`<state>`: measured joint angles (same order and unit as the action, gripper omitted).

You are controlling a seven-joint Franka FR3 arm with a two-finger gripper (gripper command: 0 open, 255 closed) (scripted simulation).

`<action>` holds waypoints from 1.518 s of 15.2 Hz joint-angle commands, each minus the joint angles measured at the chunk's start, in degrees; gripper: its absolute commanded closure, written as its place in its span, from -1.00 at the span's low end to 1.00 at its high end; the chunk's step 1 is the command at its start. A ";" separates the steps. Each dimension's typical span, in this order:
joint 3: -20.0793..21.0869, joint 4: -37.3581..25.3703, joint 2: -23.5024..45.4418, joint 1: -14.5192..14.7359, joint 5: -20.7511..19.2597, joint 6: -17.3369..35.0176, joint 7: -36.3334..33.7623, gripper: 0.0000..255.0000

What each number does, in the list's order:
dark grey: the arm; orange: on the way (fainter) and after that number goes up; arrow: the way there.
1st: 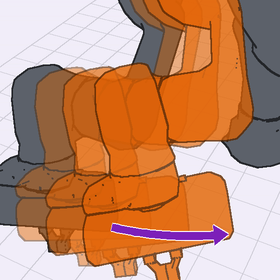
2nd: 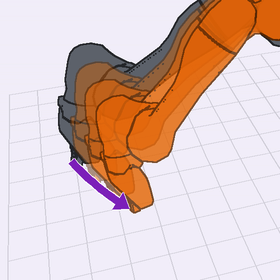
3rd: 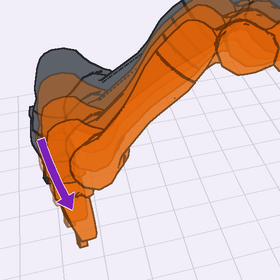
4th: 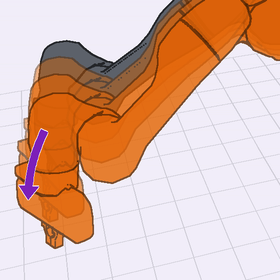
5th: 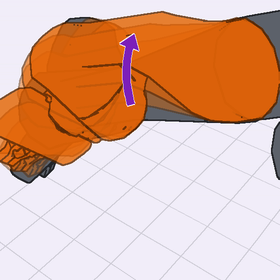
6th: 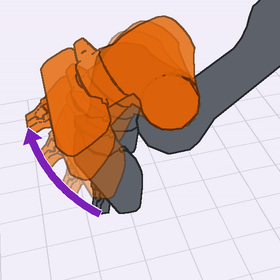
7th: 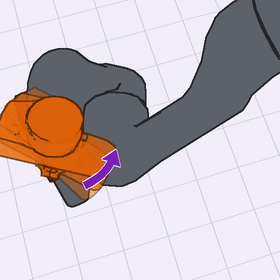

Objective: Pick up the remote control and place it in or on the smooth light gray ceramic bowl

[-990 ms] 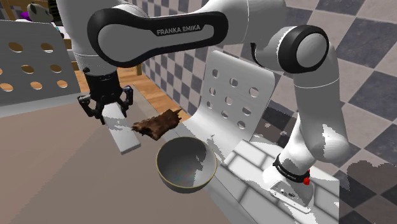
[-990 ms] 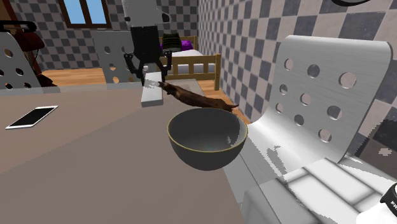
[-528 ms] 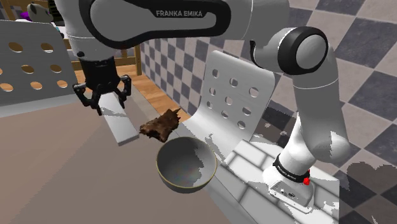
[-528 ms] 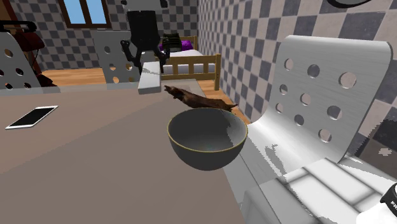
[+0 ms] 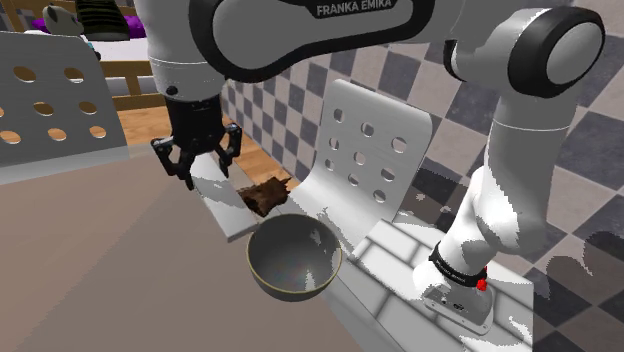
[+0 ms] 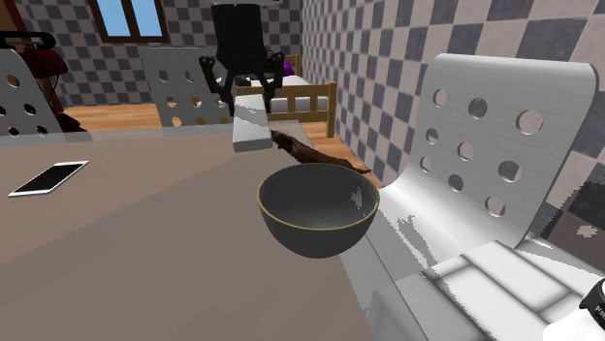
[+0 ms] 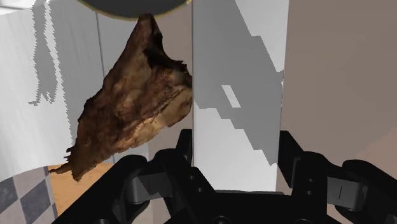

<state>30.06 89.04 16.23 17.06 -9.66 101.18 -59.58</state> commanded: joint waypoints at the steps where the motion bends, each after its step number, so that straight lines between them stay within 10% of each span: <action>1: 0.70 7.52 -5.78 -1.40 2.66 2.44 0.31 1.00; 11: 0.94 32.42 -30.27 -0.87 15.63 6.24 3.74 1.00; 23: 2.03 39.40 -27.53 -0.69 14.76 15.66 2.69 1.00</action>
<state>32.03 127.77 -11.61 16.41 5.23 115.89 -56.86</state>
